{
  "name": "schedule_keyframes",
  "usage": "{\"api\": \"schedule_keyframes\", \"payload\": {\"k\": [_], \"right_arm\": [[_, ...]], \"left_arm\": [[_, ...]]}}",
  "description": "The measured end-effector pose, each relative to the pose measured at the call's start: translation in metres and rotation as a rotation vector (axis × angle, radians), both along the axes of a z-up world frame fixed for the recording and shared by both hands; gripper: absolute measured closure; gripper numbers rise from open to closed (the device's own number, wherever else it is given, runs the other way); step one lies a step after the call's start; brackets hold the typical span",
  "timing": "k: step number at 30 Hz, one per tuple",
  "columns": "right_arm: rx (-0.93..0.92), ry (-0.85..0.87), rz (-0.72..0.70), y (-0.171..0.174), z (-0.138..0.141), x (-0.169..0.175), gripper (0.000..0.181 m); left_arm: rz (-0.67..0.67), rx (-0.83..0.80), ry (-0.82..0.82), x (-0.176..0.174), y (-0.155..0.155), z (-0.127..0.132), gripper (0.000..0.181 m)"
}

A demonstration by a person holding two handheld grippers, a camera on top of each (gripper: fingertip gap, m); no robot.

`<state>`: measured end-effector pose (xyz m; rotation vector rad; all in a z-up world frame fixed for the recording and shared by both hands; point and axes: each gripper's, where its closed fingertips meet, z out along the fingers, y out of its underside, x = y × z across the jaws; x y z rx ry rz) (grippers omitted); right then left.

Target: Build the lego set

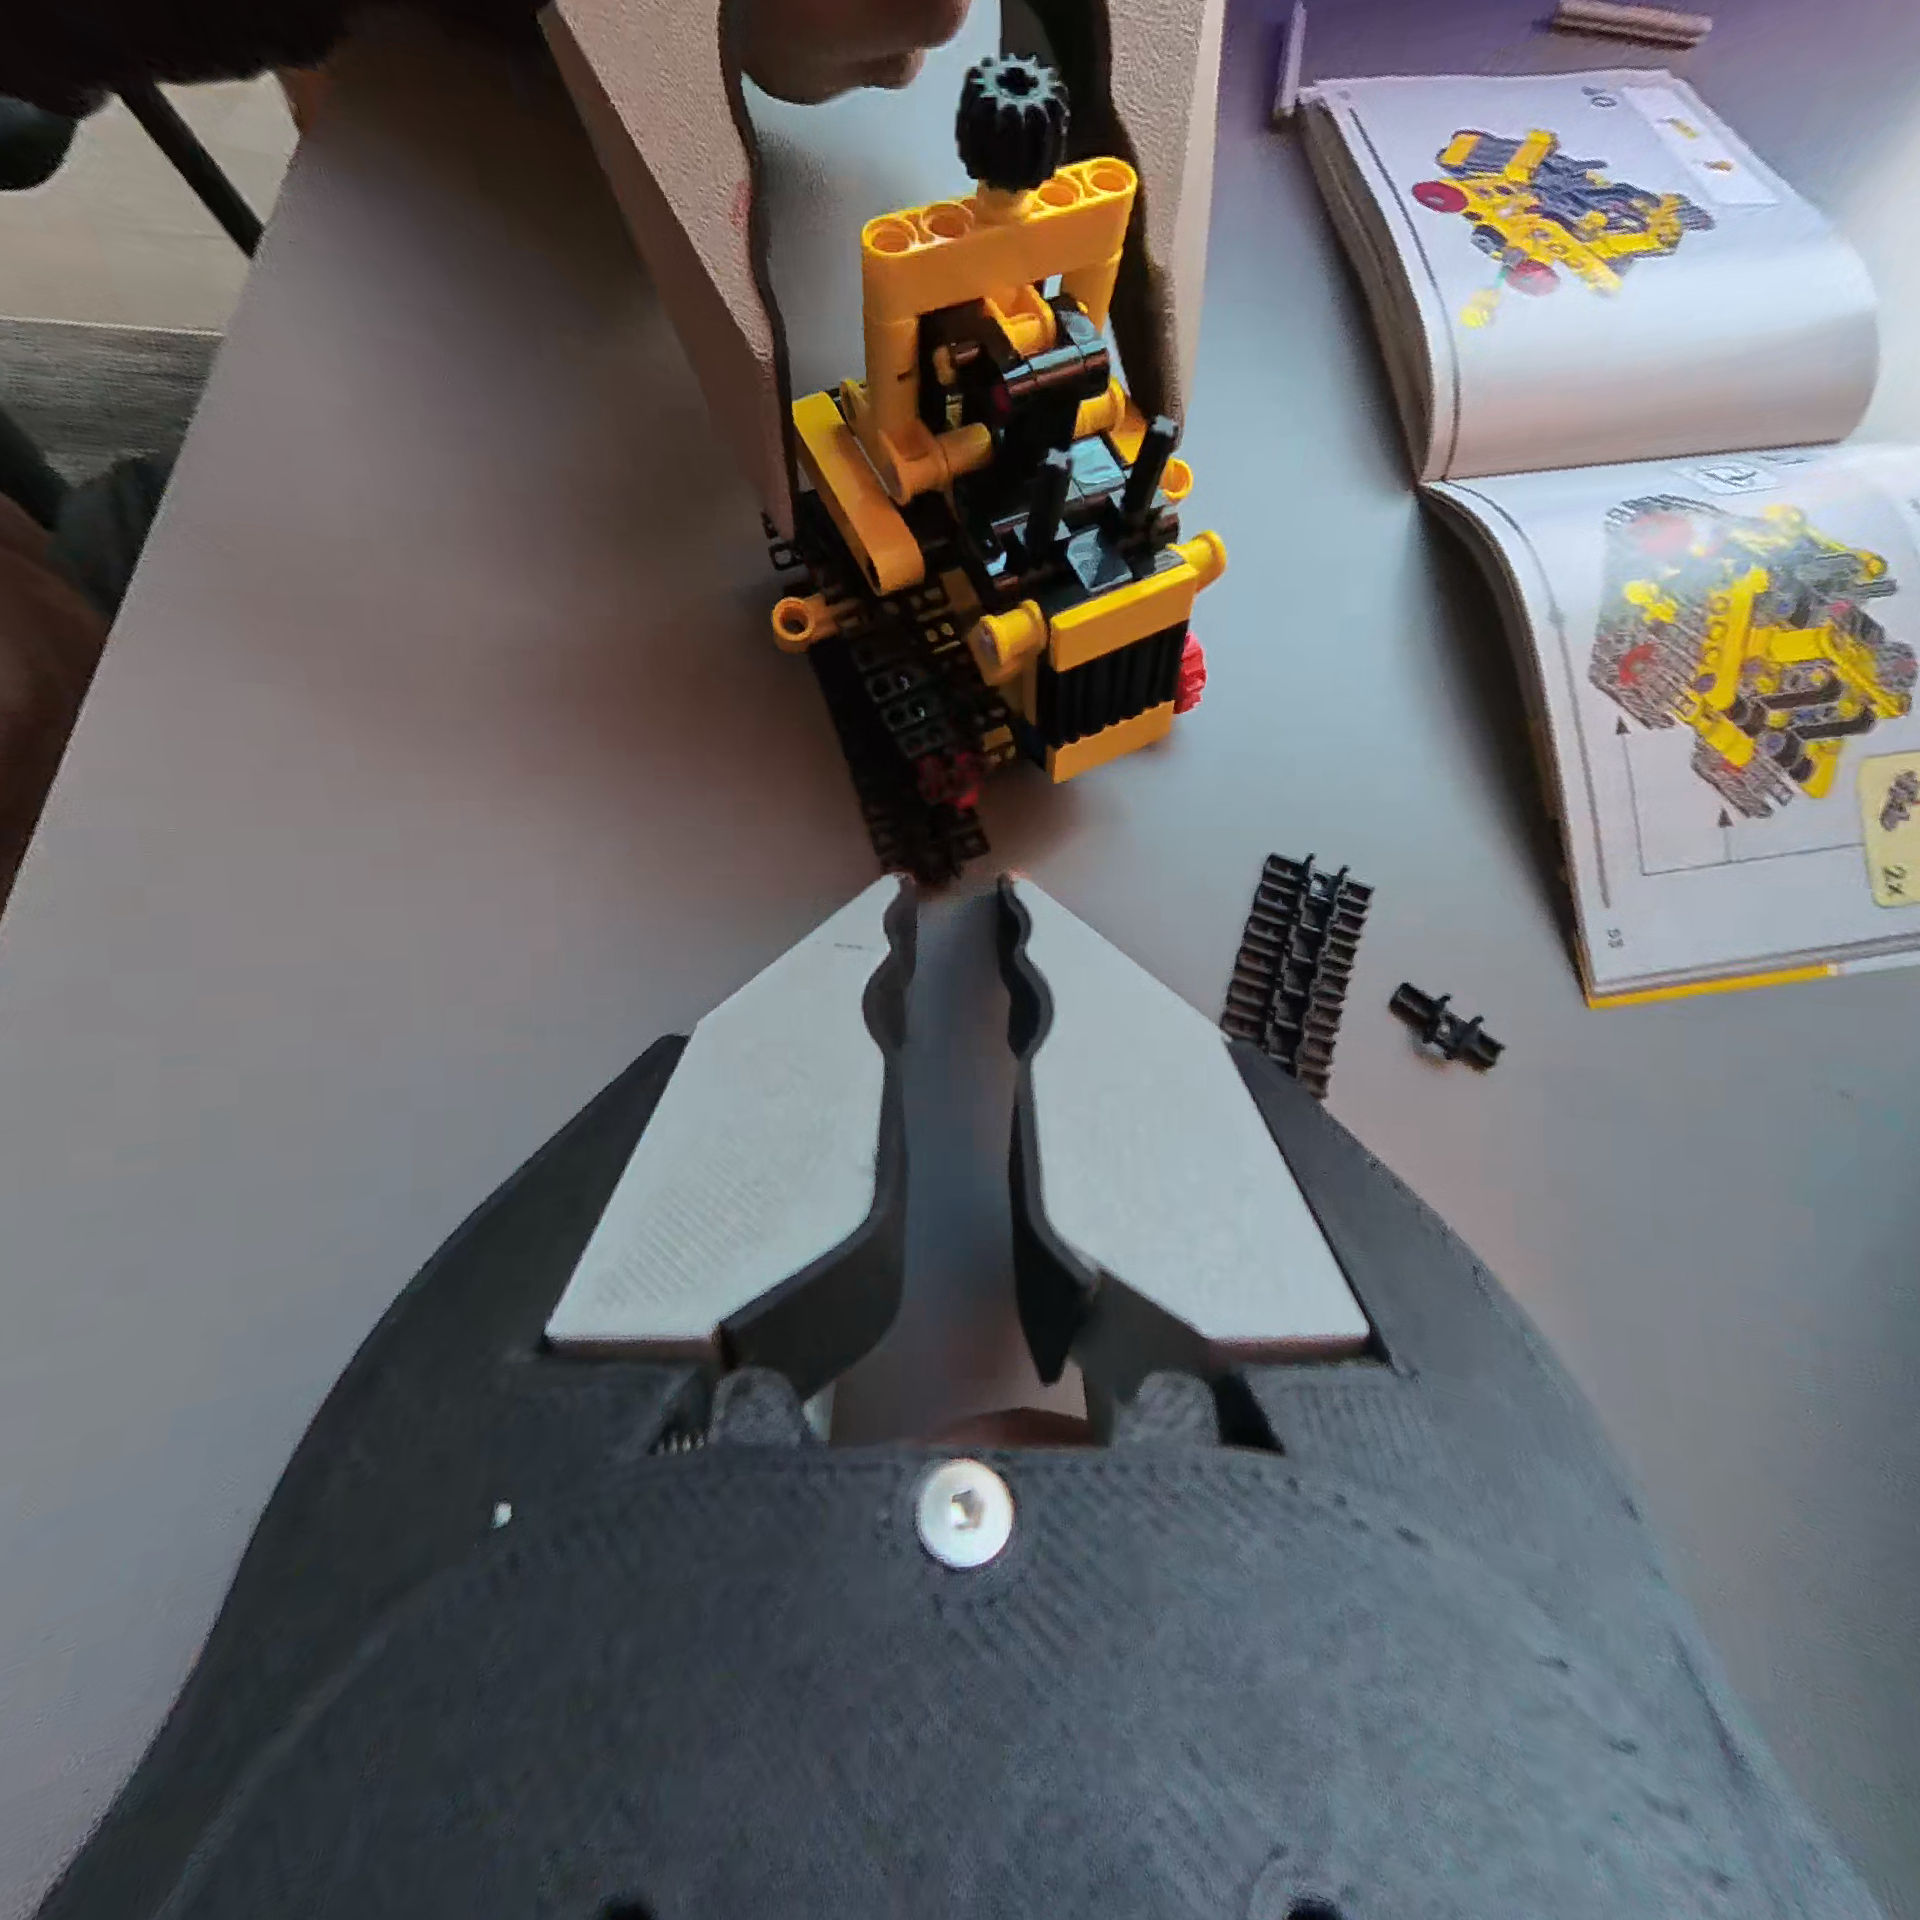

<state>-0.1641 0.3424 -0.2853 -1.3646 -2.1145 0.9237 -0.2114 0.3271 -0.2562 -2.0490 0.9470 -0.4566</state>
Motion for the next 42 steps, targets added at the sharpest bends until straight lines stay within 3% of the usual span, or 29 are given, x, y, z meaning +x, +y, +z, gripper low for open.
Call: {"api": "schedule_keyframes", "payload": {"k": [1, 7, 42], "right_arm": [[-0.012, -0.004, 0.012, -0.0011, 0.0001, 0.0000, 0.169], [-0.036, -0.015, 0.074, -0.0024, -0.0001, -0.0042, 0.179], [0.001, 0.002, 0.061, 0.0000, -0.0003, -0.0067, 0.179]], "left_arm": [[-0.004, 0.003, -0.004, -0.0001, 0.0000, 0.0001, 0.121], [-0.020, 0.001, -0.057, -0.0022, -0.0002, 0.0008, 0.121], [0.004, 0.006, -0.144, -0.0018, 0.0074, 0.0058, 0.124]]}}
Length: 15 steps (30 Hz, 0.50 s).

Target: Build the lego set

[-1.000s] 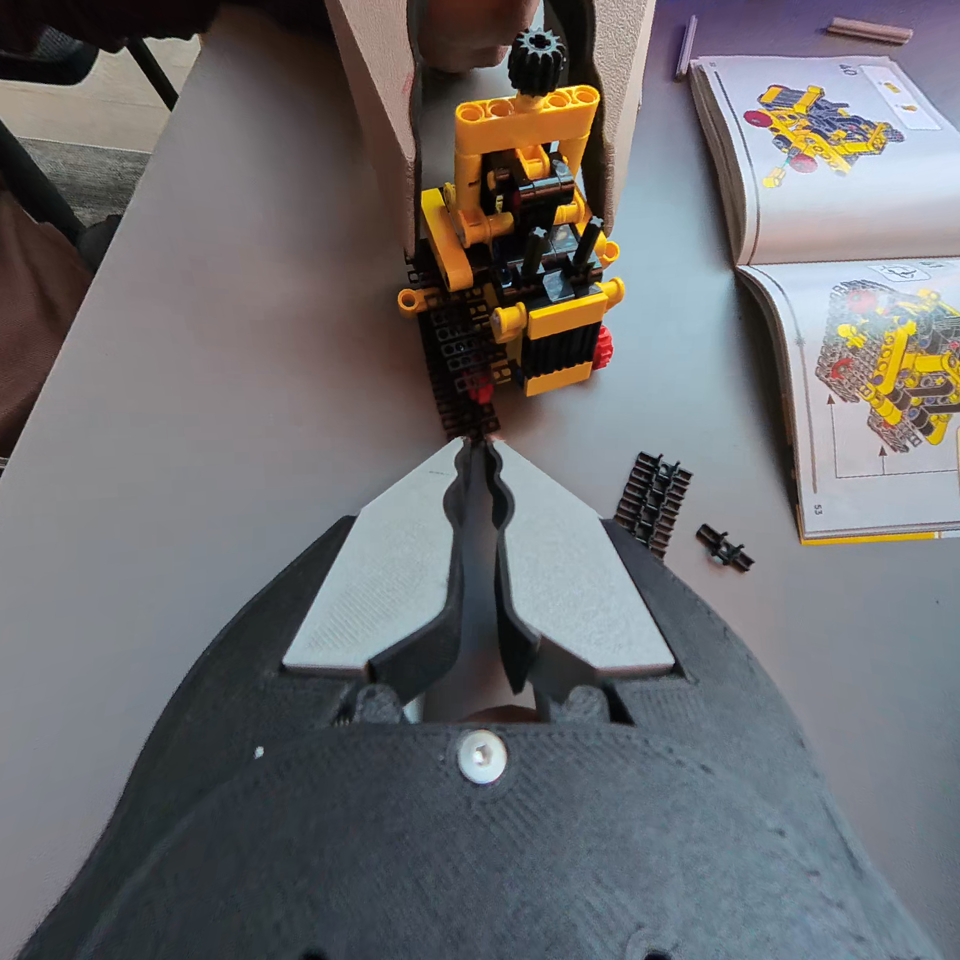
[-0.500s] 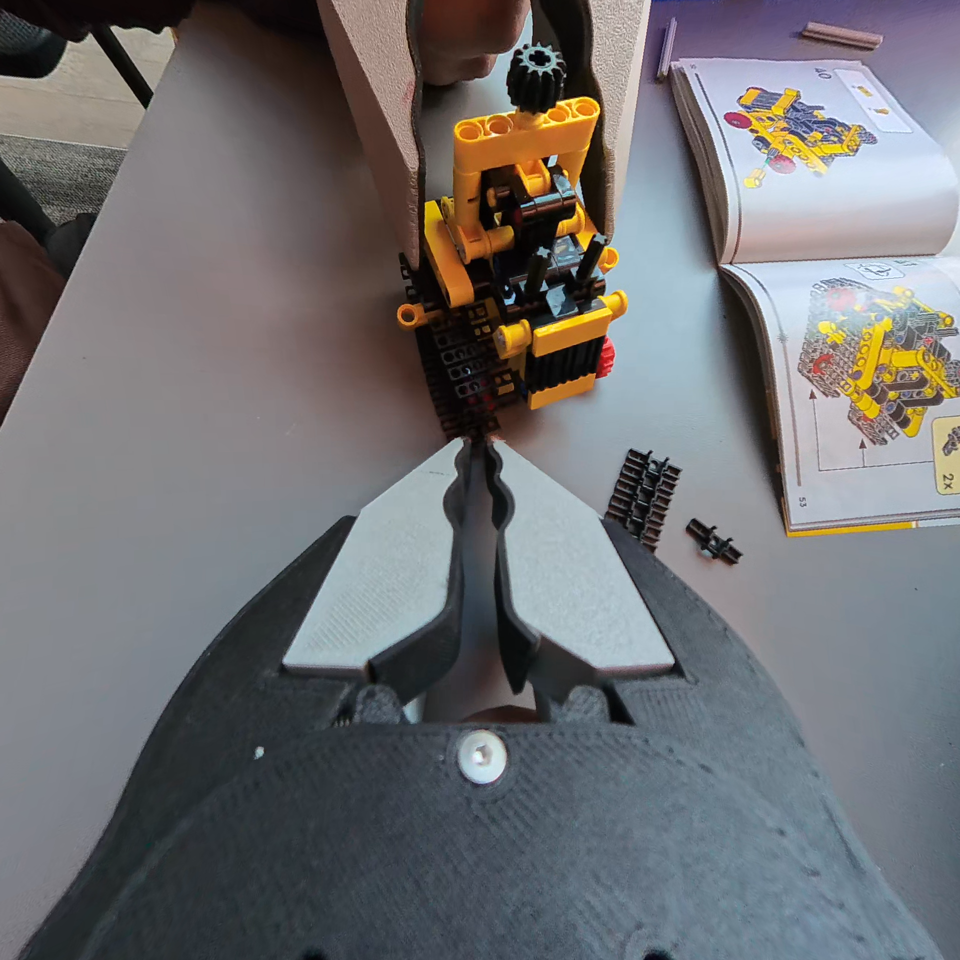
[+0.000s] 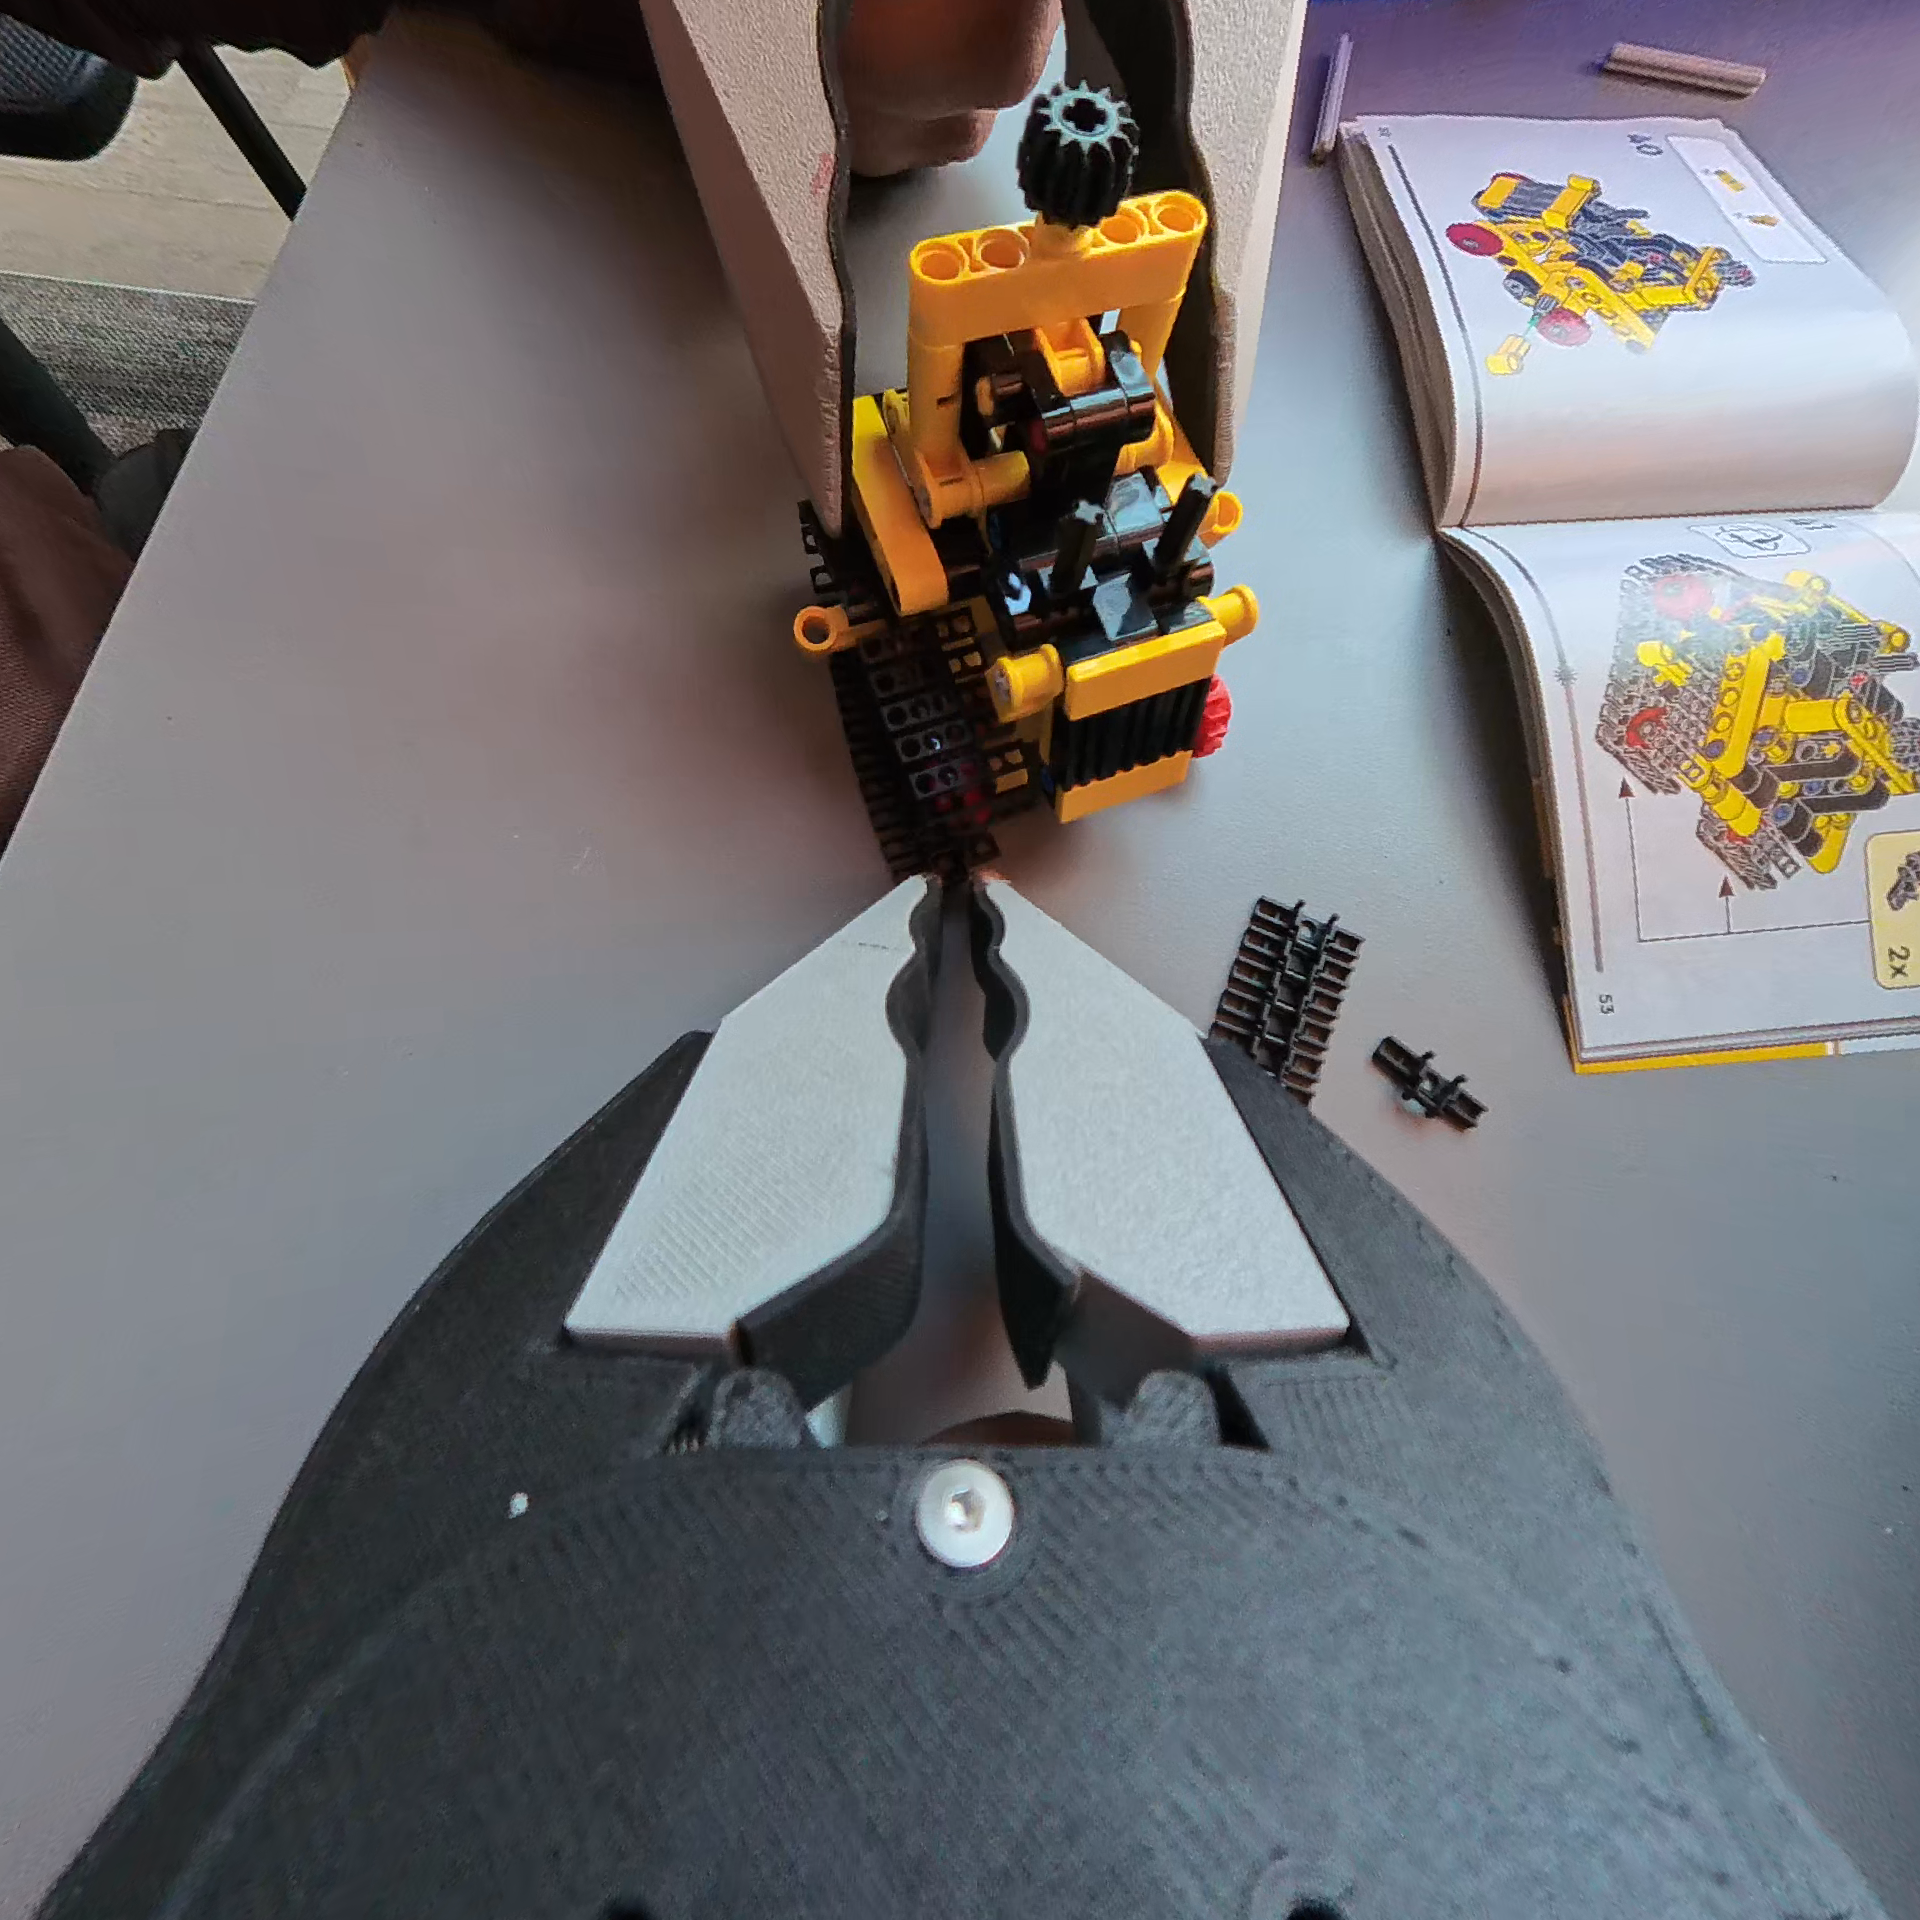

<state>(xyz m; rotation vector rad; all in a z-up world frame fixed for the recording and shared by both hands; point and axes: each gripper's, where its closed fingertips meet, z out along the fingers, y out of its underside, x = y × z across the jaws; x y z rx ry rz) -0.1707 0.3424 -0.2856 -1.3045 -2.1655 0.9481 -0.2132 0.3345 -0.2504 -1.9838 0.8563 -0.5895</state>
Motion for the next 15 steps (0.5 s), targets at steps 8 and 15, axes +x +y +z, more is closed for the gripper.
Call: {"api": "schedule_keyframes", "payload": {"k": [8, 15], "right_arm": [[-0.003, -0.001, 0.006, -0.0007, -0.0001, 0.0001, 0.179], [-0.001, 0.000, 0.005, -0.0005, -0.0002, -0.0001, 0.179]], "left_arm": [[-0.008, -0.004, -0.005, 0.0008, -0.0006, 0.0001, 0.124], [0.000, -0.019, -0.017, 0.0014, 0.0018, -0.0003, 0.124]]}}
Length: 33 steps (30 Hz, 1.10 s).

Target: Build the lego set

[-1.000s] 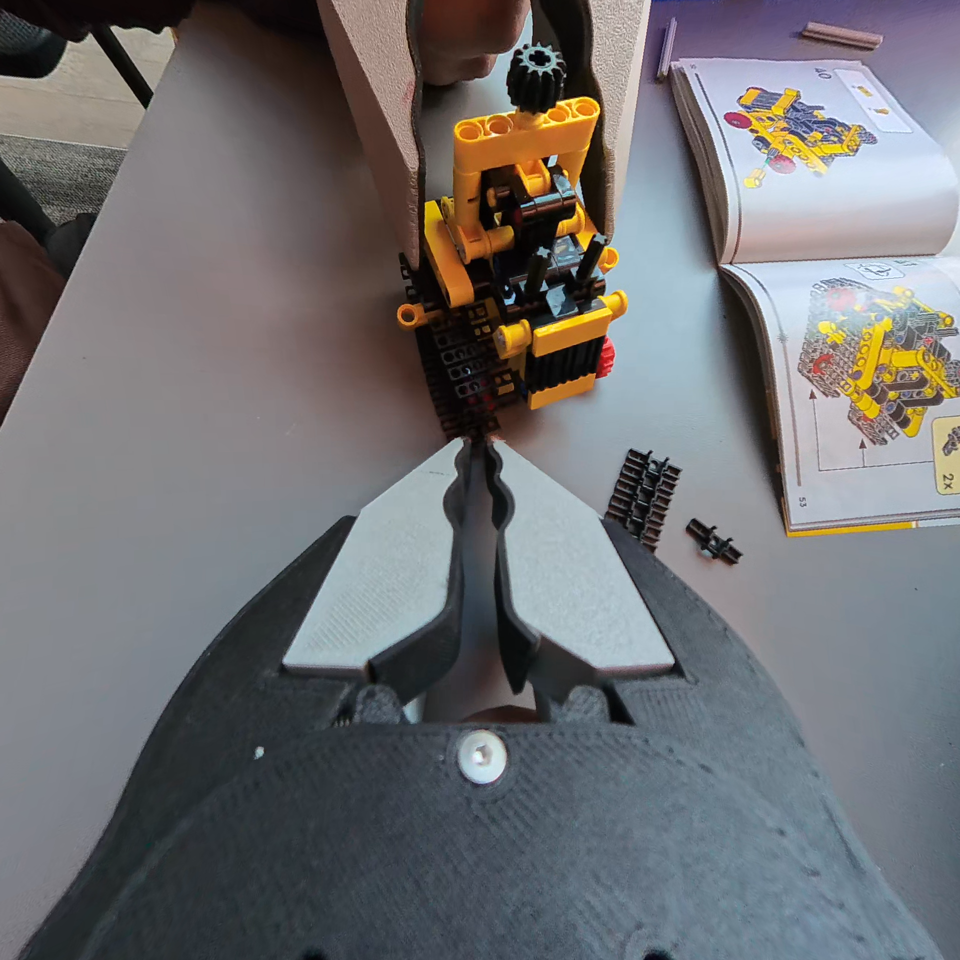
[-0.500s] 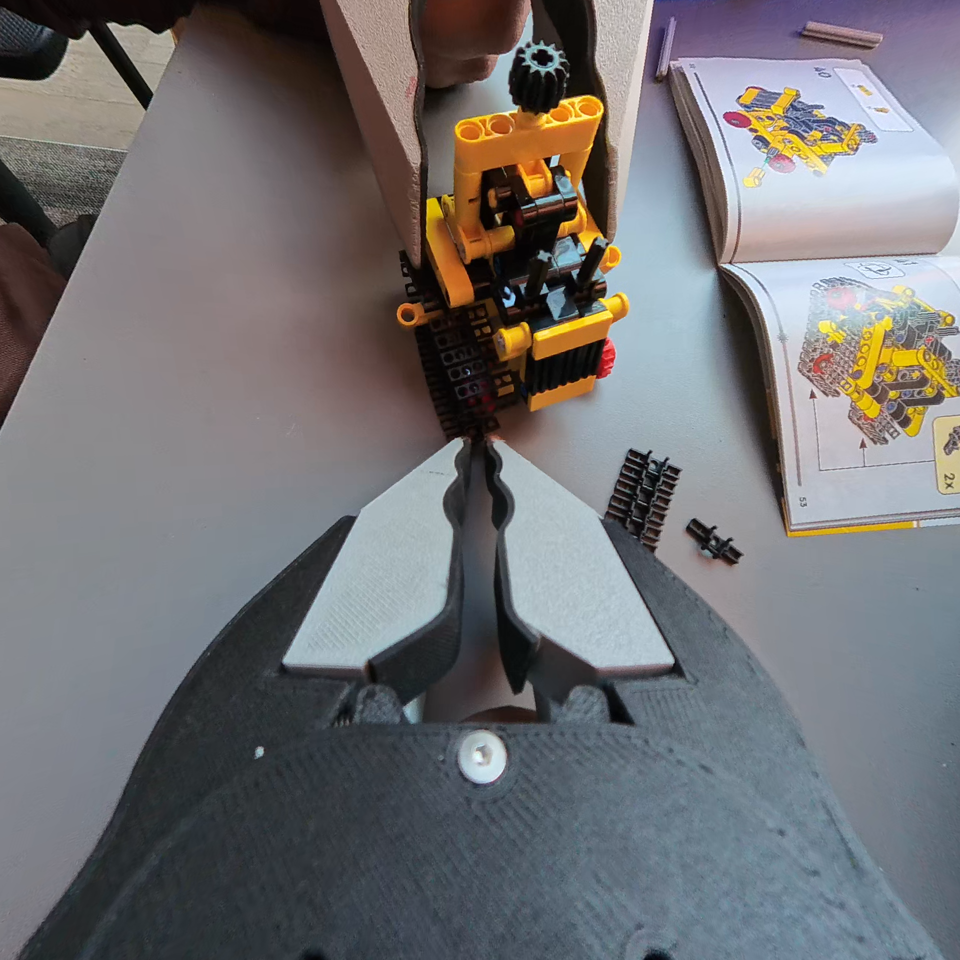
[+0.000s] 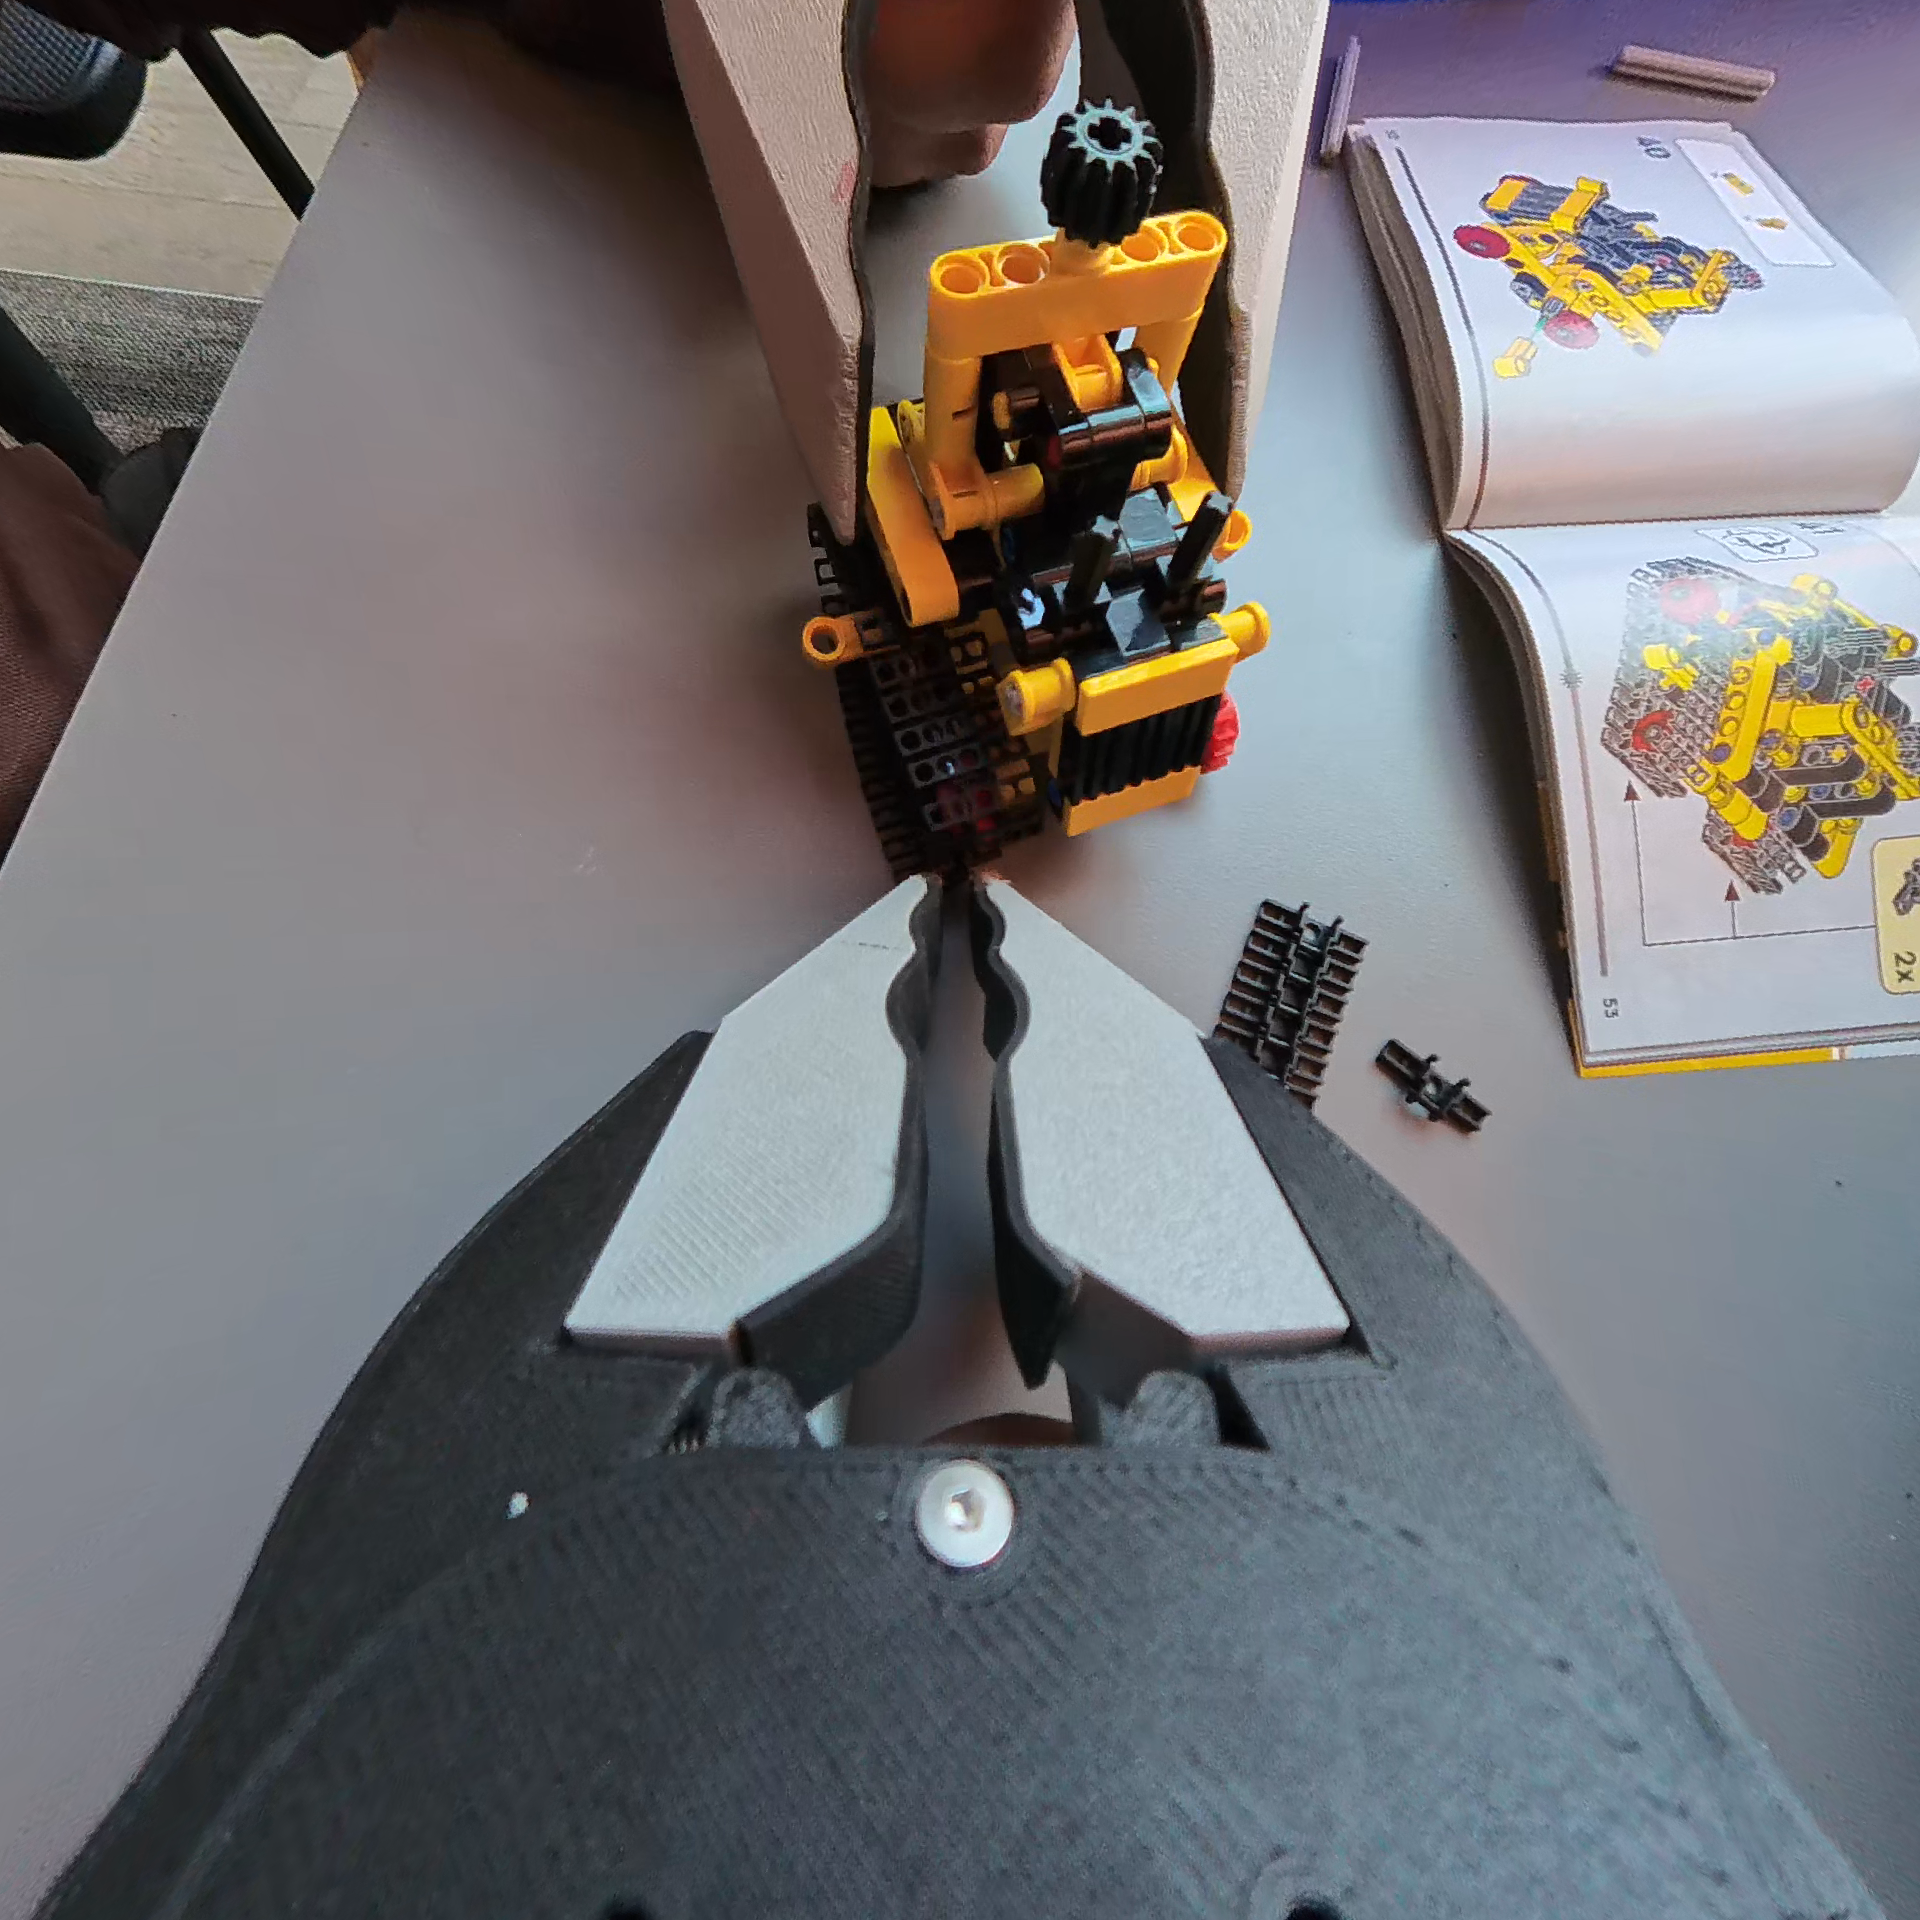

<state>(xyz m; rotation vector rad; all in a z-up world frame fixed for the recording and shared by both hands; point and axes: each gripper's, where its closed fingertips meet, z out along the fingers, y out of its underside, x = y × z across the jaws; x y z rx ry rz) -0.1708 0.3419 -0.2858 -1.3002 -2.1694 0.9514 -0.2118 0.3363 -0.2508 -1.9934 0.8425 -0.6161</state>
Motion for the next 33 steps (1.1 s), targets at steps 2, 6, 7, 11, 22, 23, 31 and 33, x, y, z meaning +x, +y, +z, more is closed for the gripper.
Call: {"api": "schedule_keyframes", "payload": {"k": [2, 6, 7, 11, 22, 23, 31, 33], "right_arm": [[-0.001, 0.000, 0.001, -0.0002, 0.0000, 0.0001, 0.179], [-0.004, -0.002, 0.006, -0.0008, 0.0000, 0.0004, 0.179], [-0.004, -0.002, 0.006, -0.0008, 0.0000, 0.0004, 0.179], [-0.007, -0.003, 0.007, -0.0008, 0.0000, 0.0005, 0.179], [-0.019, -0.009, 0.020, -0.0027, 0.0000, 0.0017, 0.179], [-0.020, -0.010, 0.021, -0.0029, -0.0001, 0.0018, 0.179], [-0.038, -0.018, 0.019, -0.0028, -0.0001, 0.0020, 0.179], [-0.030, -0.013, 0.007, -0.0013, 0.0002, 0.0013, 0.175]], "left_arm": [[-0.004, 0.003, 0.000, 0.0006, -0.0004, 0.0003, 0.125], [-0.010, 0.004, -0.001, 0.0011, -0.0011, 0.0005, 0.125], [-0.009, 0.003, -0.002, 0.0010, -0.0010, 0.0003, 0.125], [-0.011, 0.005, 0.000, 0.0012, -0.0013, 0.0003, 0.125], [-0.018, 0.010, -0.002, 0.0038, -0.0015, 0.0008, 0.125], [-0.019, 0.010, -0.004, 0.0039, -0.0017, 0.0009, 0.125], [-0.016, -0.004, -0.009, 0.0033, -0.0011, 0.0002, 0.125], [-0.007, -0.007, -0.004, 0.0029, 0.0004, -0.0009, 0.125]]}}
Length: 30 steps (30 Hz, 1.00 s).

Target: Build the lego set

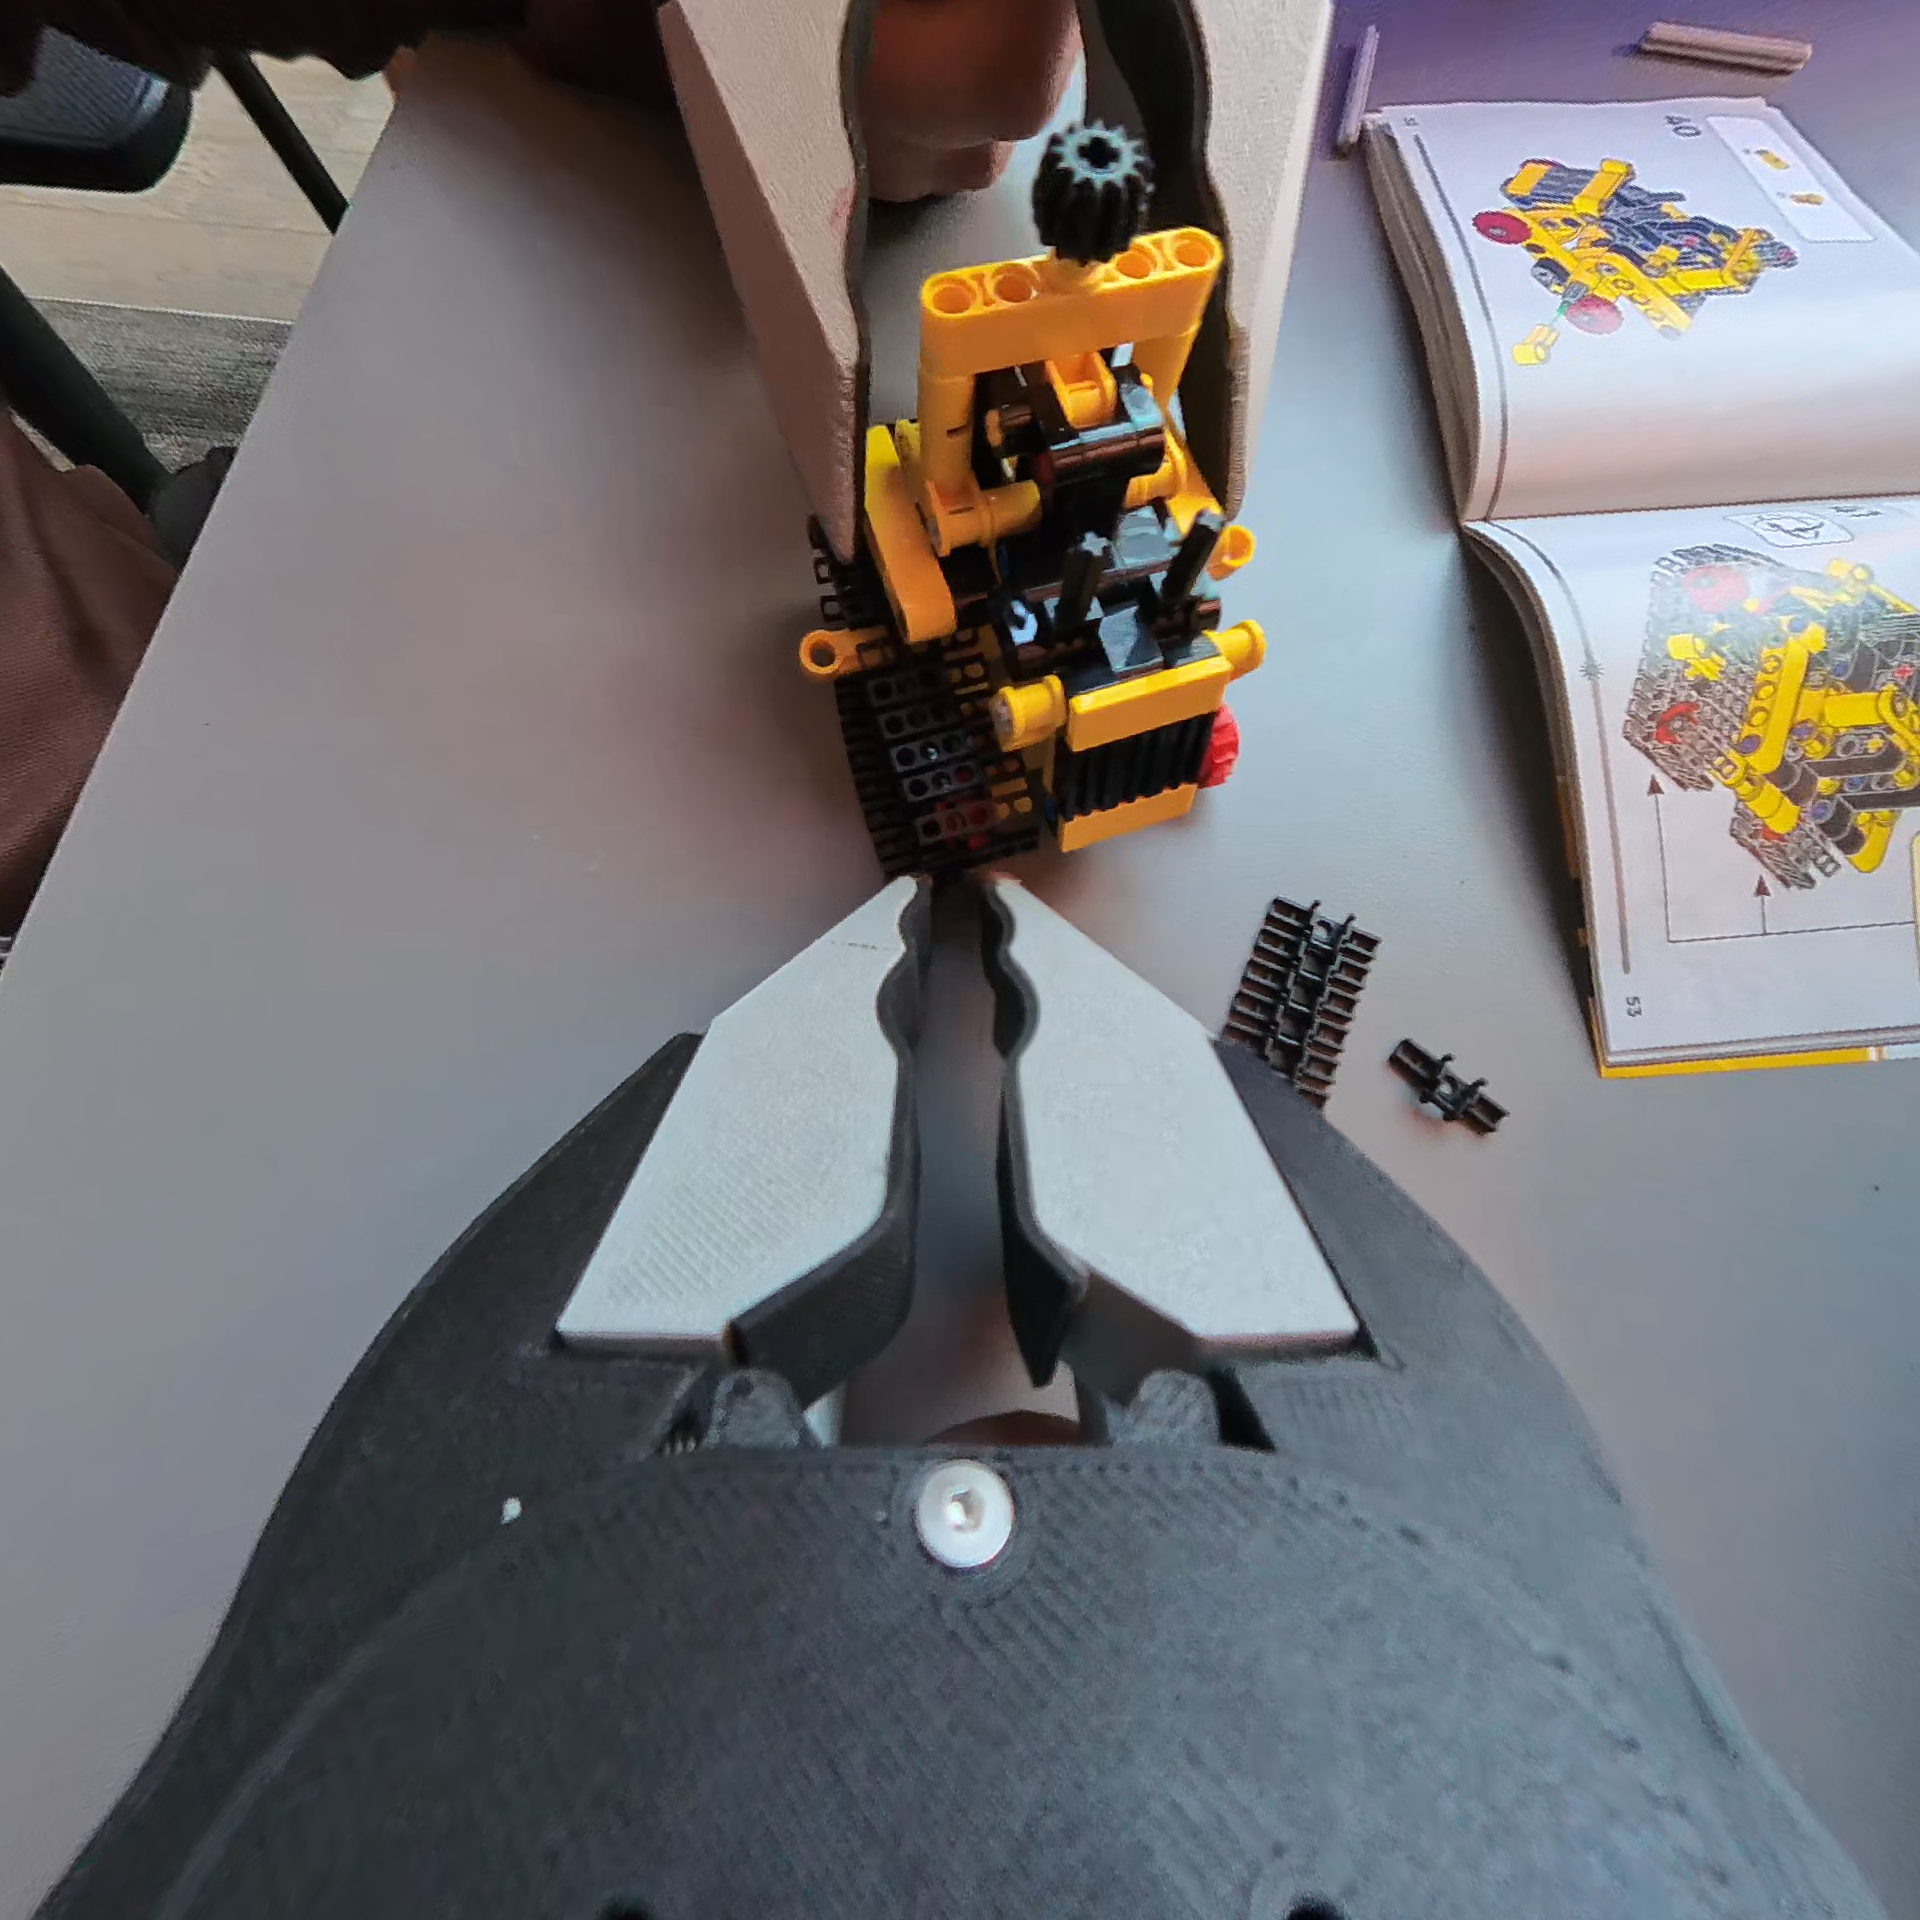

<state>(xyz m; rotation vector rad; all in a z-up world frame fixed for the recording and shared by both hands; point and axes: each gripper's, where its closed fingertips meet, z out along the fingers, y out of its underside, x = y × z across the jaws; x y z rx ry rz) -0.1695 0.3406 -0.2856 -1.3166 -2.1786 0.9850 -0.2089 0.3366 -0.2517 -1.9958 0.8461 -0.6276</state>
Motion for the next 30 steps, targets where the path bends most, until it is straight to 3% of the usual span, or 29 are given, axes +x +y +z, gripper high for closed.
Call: {"api": "schedule_keyframes", "payload": {"k": [10, 30], "right_arm": [[0.017, 0.035, -0.010, -0.004, 0.004, -0.005, 0.167], [0.115, 0.081, 0.040, -0.010, 0.003, -0.003, 0.171]], "left_arm": [[0.008, 0.007, 0.010, 0.000, 0.001, -0.001, 0.124], [-0.038, -0.039, -0.046, 0.001, -0.005, 0.002, 0.126]]}}
